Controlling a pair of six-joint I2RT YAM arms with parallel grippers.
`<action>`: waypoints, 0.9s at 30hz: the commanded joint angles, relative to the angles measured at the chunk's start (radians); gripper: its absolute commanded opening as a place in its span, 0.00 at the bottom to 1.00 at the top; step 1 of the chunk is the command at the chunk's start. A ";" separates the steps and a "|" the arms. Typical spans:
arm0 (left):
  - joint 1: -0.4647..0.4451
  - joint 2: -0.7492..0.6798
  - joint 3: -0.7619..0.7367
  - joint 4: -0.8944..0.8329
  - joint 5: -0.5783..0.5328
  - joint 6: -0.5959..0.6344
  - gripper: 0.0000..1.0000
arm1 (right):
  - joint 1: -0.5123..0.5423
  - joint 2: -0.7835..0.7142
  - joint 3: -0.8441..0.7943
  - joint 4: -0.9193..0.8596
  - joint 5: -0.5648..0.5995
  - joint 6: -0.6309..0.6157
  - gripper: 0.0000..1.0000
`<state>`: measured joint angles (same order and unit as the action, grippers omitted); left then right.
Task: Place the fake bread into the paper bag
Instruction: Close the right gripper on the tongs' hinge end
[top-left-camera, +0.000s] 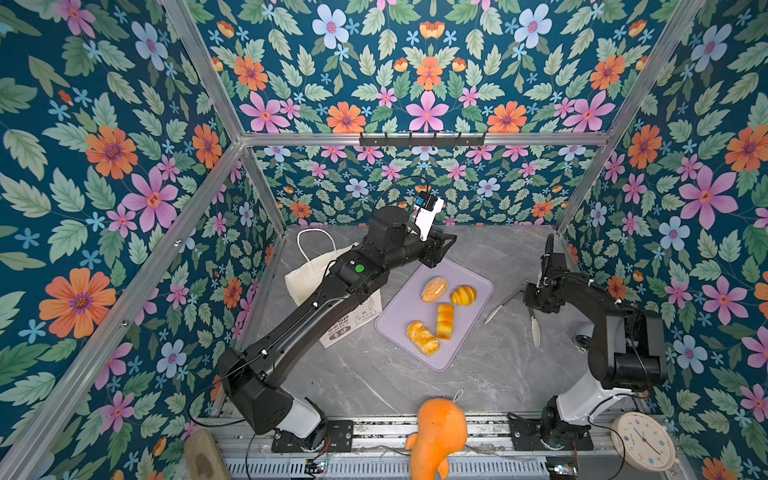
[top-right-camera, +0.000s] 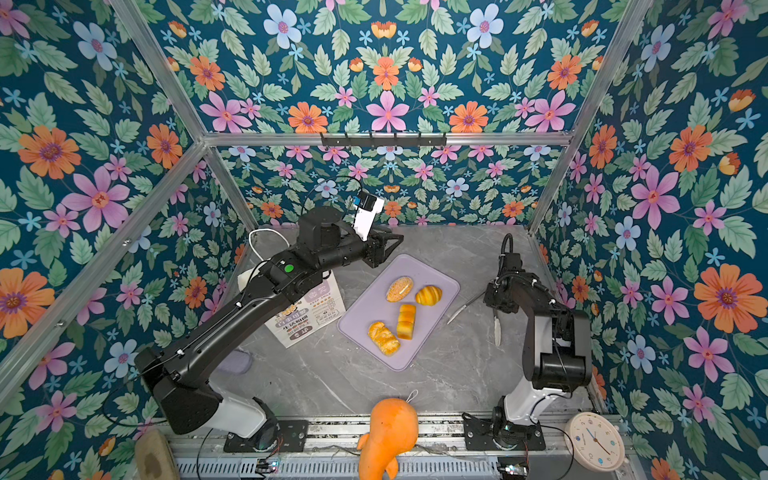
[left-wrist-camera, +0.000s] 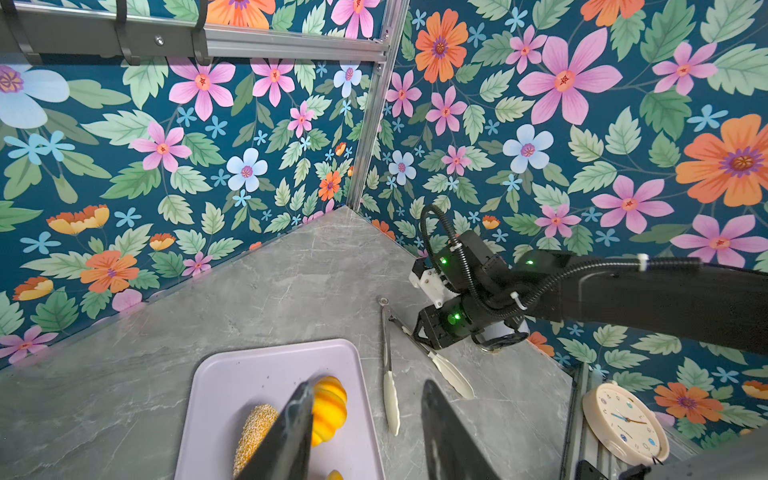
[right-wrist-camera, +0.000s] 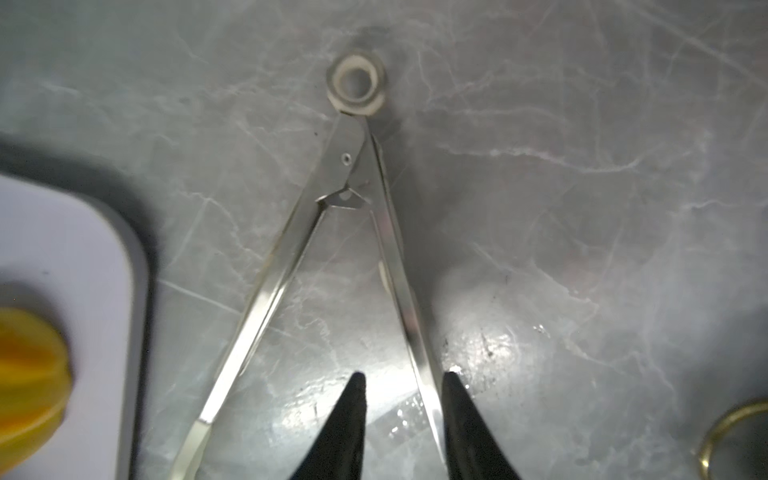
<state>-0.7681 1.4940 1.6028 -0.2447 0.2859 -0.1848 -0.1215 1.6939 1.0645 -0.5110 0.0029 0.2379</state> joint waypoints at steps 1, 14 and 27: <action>-0.001 -0.005 -0.002 0.000 0.000 -0.004 0.44 | -0.001 0.031 0.009 -0.062 -0.010 0.026 0.40; -0.001 -0.012 -0.010 0.002 -0.003 0.004 0.45 | -0.002 0.101 0.024 -0.067 -0.018 0.010 0.22; -0.002 -0.020 -0.008 0.007 0.011 -0.007 0.46 | -0.001 0.011 0.002 -0.019 -0.084 -0.034 0.08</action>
<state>-0.7685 1.4746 1.5894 -0.2485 0.2832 -0.1844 -0.1257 1.7527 1.0752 -0.5556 -0.0265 0.2253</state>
